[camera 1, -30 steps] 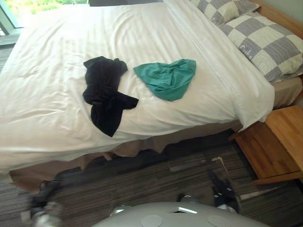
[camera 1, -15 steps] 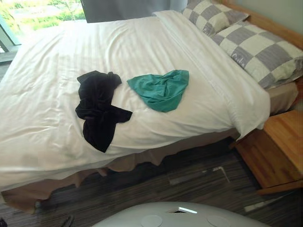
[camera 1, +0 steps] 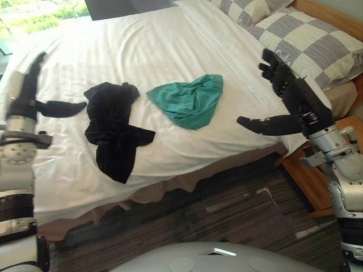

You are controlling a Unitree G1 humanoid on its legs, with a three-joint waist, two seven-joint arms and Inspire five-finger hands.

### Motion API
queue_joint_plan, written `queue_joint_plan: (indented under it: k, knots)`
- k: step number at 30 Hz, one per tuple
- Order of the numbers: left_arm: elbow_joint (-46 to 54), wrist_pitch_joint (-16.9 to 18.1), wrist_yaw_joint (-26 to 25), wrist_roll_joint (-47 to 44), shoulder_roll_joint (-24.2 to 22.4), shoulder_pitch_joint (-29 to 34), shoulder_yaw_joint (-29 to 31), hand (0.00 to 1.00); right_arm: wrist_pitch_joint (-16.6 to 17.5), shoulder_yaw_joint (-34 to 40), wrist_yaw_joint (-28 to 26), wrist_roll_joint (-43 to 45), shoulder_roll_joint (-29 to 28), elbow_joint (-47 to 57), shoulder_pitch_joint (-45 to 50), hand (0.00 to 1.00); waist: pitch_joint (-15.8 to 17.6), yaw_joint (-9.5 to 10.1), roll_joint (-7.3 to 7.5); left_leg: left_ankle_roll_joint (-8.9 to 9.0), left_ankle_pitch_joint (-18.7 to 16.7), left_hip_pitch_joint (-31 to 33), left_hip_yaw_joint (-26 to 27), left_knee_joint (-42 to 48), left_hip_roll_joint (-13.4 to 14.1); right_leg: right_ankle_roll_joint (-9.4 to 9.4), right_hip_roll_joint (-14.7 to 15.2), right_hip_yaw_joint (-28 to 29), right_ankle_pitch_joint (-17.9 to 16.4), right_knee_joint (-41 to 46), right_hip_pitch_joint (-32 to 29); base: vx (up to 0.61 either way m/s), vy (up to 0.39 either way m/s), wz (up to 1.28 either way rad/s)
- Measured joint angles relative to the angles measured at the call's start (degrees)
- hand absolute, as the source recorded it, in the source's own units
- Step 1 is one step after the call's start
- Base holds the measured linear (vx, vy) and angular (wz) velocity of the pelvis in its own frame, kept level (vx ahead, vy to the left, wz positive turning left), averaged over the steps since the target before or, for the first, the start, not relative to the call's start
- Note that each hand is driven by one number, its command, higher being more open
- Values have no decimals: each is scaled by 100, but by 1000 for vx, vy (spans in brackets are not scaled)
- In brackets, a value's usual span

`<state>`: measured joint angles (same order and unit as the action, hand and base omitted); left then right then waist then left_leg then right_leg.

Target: Tidy up the quilt and then pick up the clothes from the bed and put them into the laundry hamper

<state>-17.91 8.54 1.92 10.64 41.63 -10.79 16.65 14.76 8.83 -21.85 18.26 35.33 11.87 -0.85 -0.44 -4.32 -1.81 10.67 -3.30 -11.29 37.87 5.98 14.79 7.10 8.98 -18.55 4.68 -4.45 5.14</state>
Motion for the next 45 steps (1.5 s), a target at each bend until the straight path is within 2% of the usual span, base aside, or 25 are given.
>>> queue_joint_plan:
  k: [1, 2, 3, 4, 6, 9, 10, 11, 12, 13, 14, 15, 17, 18, 19, 20, 22, 23, 29, 36, 39, 41, 43, 44, 45]
  knots:
    - [0, -1, 2, 129, -64, 1, -96, 100, -44, -41, 12, 1, -175, 84, -19, 100, 49, 39, 95, 20, -74, 119, 26, 425, 99, -27, 55, 28, 19, 1, 24, -8, -6, -20]
    - [7, 1, 0, 184, -126, -7, -194, 100, -83, -73, 45, 5, -380, 175, -100, 100, 173, 70, 235, 102, -415, 354, 67, 710, 194, -38, 177, 94, 31, 16, 19, -95, 47, -18]
    - [21, -13, 2, 260, -227, -38, -319, 100, -121, -82, 124, 7, -378, 225, -313, 100, 222, 32, 54, -139, 91, 464, 110, -131, 140, -30, 126, 104, 36, 77, -133, -99, 50, -21]
    - [36, -33, 2, 311, -291, -64, -360, 100, -154, -85, 152, 4, -365, 235, -433, 100, 271, 48, -44, 23, 128, 501, 175, -183, 196, -26, 88, 150, 33, 103, -222, -98, 93, -24]
    - [51, -258, -9, 325, -520, -235, -484, 100, -224, -150, 246, 0, -546, 343, -472, 100, 318, 105, 15, 4, 153, 807, 199, -272, 42, 80, 214, 99, 107, 224, -629, -37, 89, -7]
    - [52, -506, -92, 326, -520, -372, -593, 100, -288, -148, 267, -6, -623, 483, -479, 100, 444, 98, 118, -31, 141, 1129, 168, -151, 81, 75, 218, 108, 109, 416, -977, -20, 15, 5]
    - [51, -657, -130, 328, -523, -390, -629, 100, -291, -130, 321, -5, -613, 508, -522, 100, 539, 109, 92, -45, 134, 1214, 159, -88, 159, 74, 175, 133, 108, 631, -1142, 13, -7, -6]
    - [45, -830, -133, 330, -568, -436, -649, 100, -293, -66, 385, 1, -534, 531, -645, 100, 758, 103, -112, -62, 145, 1211, 143, -89, 322, -68, 119, 176, 12, 1476, -1568, 28, 5, -12]
    - [30, -915, -135, 331, -590, -493, -656, 100, -291, -1, 398, 6, -486, 553, -712, 100, 895, 79, -225, -76, 156, 1190, 144, -94, 413, -88, 74, 176, -171, 1926, -1895, 0, 25, -14]
    - [31, -1028, -152, 336, -536, -574, -643, 100, -292, 108, 474, 11, -473, 680, -695, 100, 991, 92, -193, -96, 195, 1218, 159, -113, 442, -78, -155, 366, -177, 1207, -2013, -3, -10, 17]
    - [29, -1144, -171, 343, -472, -714, -631, 100, -290, 268, 497, 16, -459, 875, -600, 100, 1010, 7, 100, -49, 159, 1269, 141, -65, 243, -262, -157, 393, 547, 496, -2027, -4, -59, 18]
    - [38, -1177, -241, 344, -541, -717, -588, 100, -276, 349, 491, 17, -399, 943, -615, 100, 1018, 25, 88, 21, 90, 1289, 129, -41, 240, -282, -133, 244, 445, 367, -1955, 76, -120, 6]
    - [12, -1406, -276, 359, -603, -784, -609, 100, -169, 631, 504, 21, -352, 1035, -725, 100, 1196, -16, -125, 57, 66, 1423, 172, 60, 393, -306, -254, 303, 503, 175, -1957, 111, -71, -13]
    - [-10, -1415, -276, 359, -609, -787, -615, 100, -170, 651, 511, 21, -352, 1033, -714, 100, 1213, -24, -130, 57, 65, 1431, 180, 112, 413, -307, -260, 316, 503, 174, -1957, 73, -13, -5]
    - [-153, -1501, -263, 403, -621, -888, -616, 100, -170, 704, 534, 21, -355, 1032, -635, 100, 1312, -46, -4, 27, -34, 1676, 151, 723, 535, -314, -167, 433, 500, 159, -1925, 53, 4, -9]
    - [-338, -1553, -232, 553, -669, -1031, -623, 0, -169, 768, 535, 23, -346, 1029, -626, 100, 1369, -61, 49, 114, -201, 1785, 98, 699, 492, -314, -88, 485, 500, 149, -1899, 35, 13, -5]
    - [-587, -1626, -115, 726, -800, -1178, -614, 0, -155, 890, 601, 38, -325, 1030, -672, 100, 1425, -54, -58, -128, 191, 1946, 23, -1, 420, -310, -118, 484, 497, 151, -1888, 15, 39, -13]
    - [-626, -1581, -44, 845, -880, -1165, -566, 0, -139, 885, 602, 58, -403, 1057, -660, 100, 1455, -25, -5, -46, 346, 1887, 9, -33, 319, -296, -62, 514, 494, 156, -1891, 43, 79, -5]
    - [-646, -1406, -102, 1961, -1410, -1085, -489, 0, -140, 302, 563, 62, -395, 1112, -990, 100, 1426, -47, -86, -145, 292, 1769, 47, -7, 180, -280, 82, 446, 499, 344, -1793, 29, 68, 7]
    - [-647, -1401, -946, 1822, -1258, -328, -922, 0, -140, -726, 202, -2, -398, 791, -1571, 100, 1407, -115, -139, -150, 290, 1471, 68, -131, 94, -277, 117, 442, 501, 340, -1653, 8, 14, -14]
    - [-658, -1086, -1244, 1340, -1242, -64, -1034, 0, -190, -1235, 242, -422, -406, 272, -1604, 100, 1410, -133, -141, -156, 295, 1406, -104, -120, 79, -277, 113, 303, 501, 337, -1509, 14, -7, 12]
    - [-755, -689, -1420, 1129, -1258, 4, -1121, 0, -362, -1533, 310, -837, -412, -324, -1650, 100, 1421, -77, -126, -156, 295, 1400, -235, -56, 87, -278, 131, 200, 500, 340, -1379, 21, 1, 28]
    - [-763, -353, -1449, 996, -1249, -16, -1189, 0, -579, -1816, 464, -1226, -433, -1049, -1889, 100, 1489, -25, -3, -158, 290, 1626, -403, 402, 103, -279, 252, 46, 501, 336, -1274, 14, 32, 51]
    - [-745, -45, -1432, 997, -1270, -97, -1199, 0, -734, -1957, 641, -1517, -467, -1725, -2199, 100, 1641, 44, 187, -65, -102, 1928, -739, 201, -131, -280, 492, -29, 502, 334, -1211, -20, 82, 52]
    - [-714, 47, -1404, 996, -1299, -139, -1250, 0, -816, -1977, 697, -1593, -444, -2007, -2370, 100, 1660, 109, 54, -247, 230, 1903, -916, -439, -292, -277, 450, -66, 500, 343, -1203, -17, 119, 25]
